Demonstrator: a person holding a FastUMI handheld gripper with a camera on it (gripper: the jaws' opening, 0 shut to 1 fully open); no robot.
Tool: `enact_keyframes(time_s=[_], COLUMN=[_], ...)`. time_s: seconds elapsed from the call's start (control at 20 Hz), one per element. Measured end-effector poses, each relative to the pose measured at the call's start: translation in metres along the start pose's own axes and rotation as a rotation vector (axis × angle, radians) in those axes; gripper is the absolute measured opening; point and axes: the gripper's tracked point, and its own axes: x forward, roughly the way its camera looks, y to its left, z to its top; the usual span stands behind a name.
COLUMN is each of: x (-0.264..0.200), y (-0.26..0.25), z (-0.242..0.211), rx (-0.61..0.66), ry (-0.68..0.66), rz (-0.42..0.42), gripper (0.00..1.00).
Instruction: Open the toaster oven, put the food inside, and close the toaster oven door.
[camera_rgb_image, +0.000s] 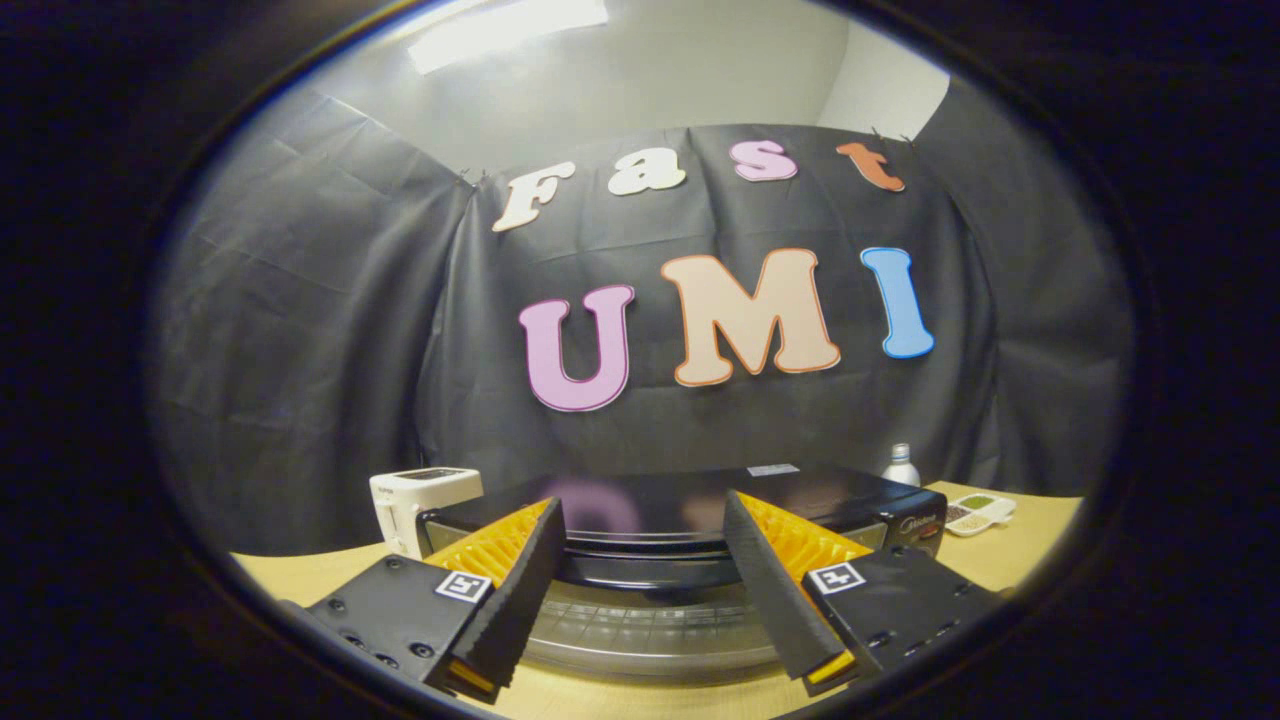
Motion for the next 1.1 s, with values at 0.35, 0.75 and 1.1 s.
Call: enact_keyframes(time_s=[0.35, 0.75, 1.1], x=[-0.044, -0.092, -0.124], y=[0.004, 0.006, 0.006], z=[-0.003, -0.017, -0.036], rx=[0.01, 0.006, -0.003], ry=[0.018, 0.075, 0.164], rz=[0.004, 0.006, 0.009], gripper=[0.99, 0.99, 0.99])
